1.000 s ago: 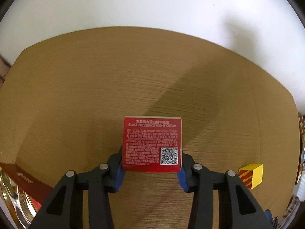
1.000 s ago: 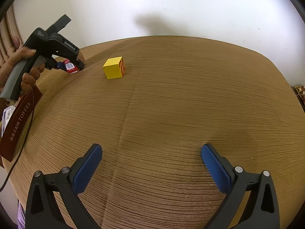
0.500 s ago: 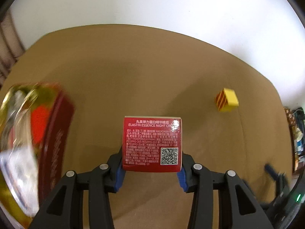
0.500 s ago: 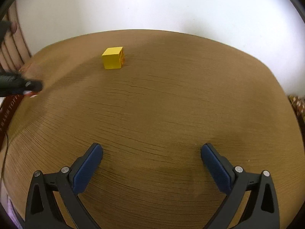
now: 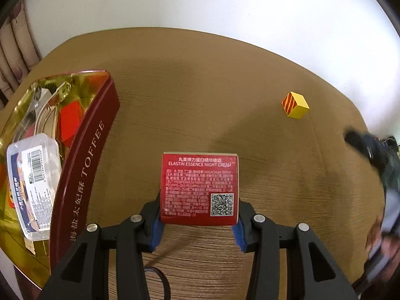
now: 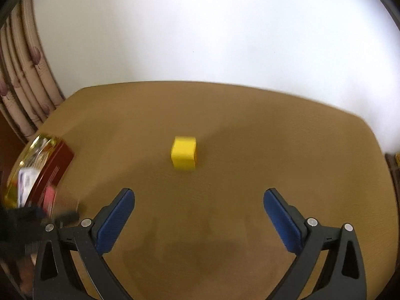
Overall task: Organize rigid objects
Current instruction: 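Lift red box with left tool while right tool grasps the yellow cube, then carry red box to tray with left tool while right tool holds yellow cube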
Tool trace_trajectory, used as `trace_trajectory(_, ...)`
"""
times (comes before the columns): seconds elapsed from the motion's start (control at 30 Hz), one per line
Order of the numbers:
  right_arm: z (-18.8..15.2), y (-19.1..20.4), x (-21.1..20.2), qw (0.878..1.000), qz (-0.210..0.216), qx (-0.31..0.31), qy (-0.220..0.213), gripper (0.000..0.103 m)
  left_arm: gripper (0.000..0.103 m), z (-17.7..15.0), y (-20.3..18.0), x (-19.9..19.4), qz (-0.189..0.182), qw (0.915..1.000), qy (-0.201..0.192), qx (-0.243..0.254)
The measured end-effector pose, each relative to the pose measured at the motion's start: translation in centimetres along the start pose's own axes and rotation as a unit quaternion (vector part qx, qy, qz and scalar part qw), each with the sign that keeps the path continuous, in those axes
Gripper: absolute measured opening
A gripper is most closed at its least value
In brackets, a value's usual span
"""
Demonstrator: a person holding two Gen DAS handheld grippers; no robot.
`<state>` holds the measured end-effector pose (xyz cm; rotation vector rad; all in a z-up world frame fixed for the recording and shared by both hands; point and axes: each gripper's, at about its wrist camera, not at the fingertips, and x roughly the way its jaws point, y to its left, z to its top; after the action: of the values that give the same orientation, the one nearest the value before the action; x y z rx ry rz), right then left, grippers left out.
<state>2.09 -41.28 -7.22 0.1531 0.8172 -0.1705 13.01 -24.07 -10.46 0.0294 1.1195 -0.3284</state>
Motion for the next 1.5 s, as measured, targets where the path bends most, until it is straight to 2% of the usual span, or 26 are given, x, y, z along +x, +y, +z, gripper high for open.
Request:
trace_trajectory(0.07, 1.8, 0.6, 2.0, 1.0, 0.002, 0.001, 0.011, 0.101, 0.045, 0.1, 0.7, -0.1, -0.01, 0.9999, 0.0, -0.013)
trace_trajectory(0.13, 2.7, 1.0, 4.4, 0.999, 0.008, 0.016, 0.032, 0.086, 0.045, 0.1, 1.0, 0.0, -0.017, 0.9997, 0.0, -0.018)
trace_trajectory(0.17, 2.9, 1.2, 5.3, 0.999, 0.007, 0.02, 0.037, 0.075, 0.045, -0.2, 1.6, -0.6, -0.019, 0.9996, -0.001, -0.02)
trace_trajectory(0.2, 3.1, 1.4, 6.3, 0.999, 0.003, 0.023, 0.042, 0.071, 0.045, -0.4, 2.0, -1.0, -0.02, 0.9996, -0.002, -0.021)
trace_trajectory(0.43, 3.4, 1.6, 10.4, 0.998, -0.011, 0.043, 0.048, 0.071, 0.045, -1.1, 3.7, -2.7, -0.026, 0.9996, 0.0, -0.011)
trace_trajectory(0.47, 3.5, 1.9, 10.7, 0.998, -0.016, 0.035, 0.047, 0.07, 0.045, -0.5, 3.1, -1.6, -0.027, 0.9996, 0.003, -0.012)
trace_trajectory(0.53, 3.6, 2.2, 11.7, 0.998, -0.012, 0.028, 0.053, 0.052, 0.045, -0.6, 2.9, -0.1, -0.031, 0.9993, 0.009, -0.017)
trace_trajectory(0.57, 3.6, 2.5, 12.3, 0.998, -0.012, 0.023, 0.059, 0.037, 0.045, -0.6, 2.7, 0.3, -0.031, 0.9993, 0.009, -0.017)
trace_trajectory(0.63, 3.6, 3.0, 12.6, 0.999, -0.023, 0.006, 0.046, 0.03, 0.045, -0.7, 2.6, 0.5, -0.027, 0.9995, 0.006, -0.015)
trace_trajectory(0.8, 2.5, 3.2, 12.1, 0.999, -0.028, -0.008, 0.015, 0.028, 0.045, -0.6, 2.5, -0.6, -0.027, 0.9995, -0.007, -0.016)
trace_trajectory(1.07, 0.6, 4.2, 9.8, 1.0, -0.001, 0.008, 0.003, 0.028, 0.045, -2.0, 3.4, -7.0, -0.03, 0.9983, -0.048, -0.012)
trace_trajectory(1.2, -1.0, 5.1, 8.7, 1.0, 0.011, 0.002, 0.0, 0.028, 0.045, -1.6, 5.7, -11.5, -0.018, 0.9967, -0.077, -0.016)
trace_trajectory(1.27, -1.2, 5.5, 8.7, 1.0, 0.011, -0.003, 0.001, 0.028, 0.046, -0.9, 7.3, -12.8, -0.012, 0.9962, -0.083, -0.021)
trace_trajectory(1.4, -0.7, 5.1, 9.0, 1.0, 0.012, 0.004, 0.001, 0.028, 0.045, 2.5, 10.5, -13.3, 0.038, 0.995, -0.091, -0.017)
trace_trajectory(1.5, -0.9, 4.8, 9.0, 1.0, 0.013, 0.008, 0.0, 0.028, 0.045, 5.5, 12.5, -11.7, 0.034, 0.9964, -0.071, -0.03)
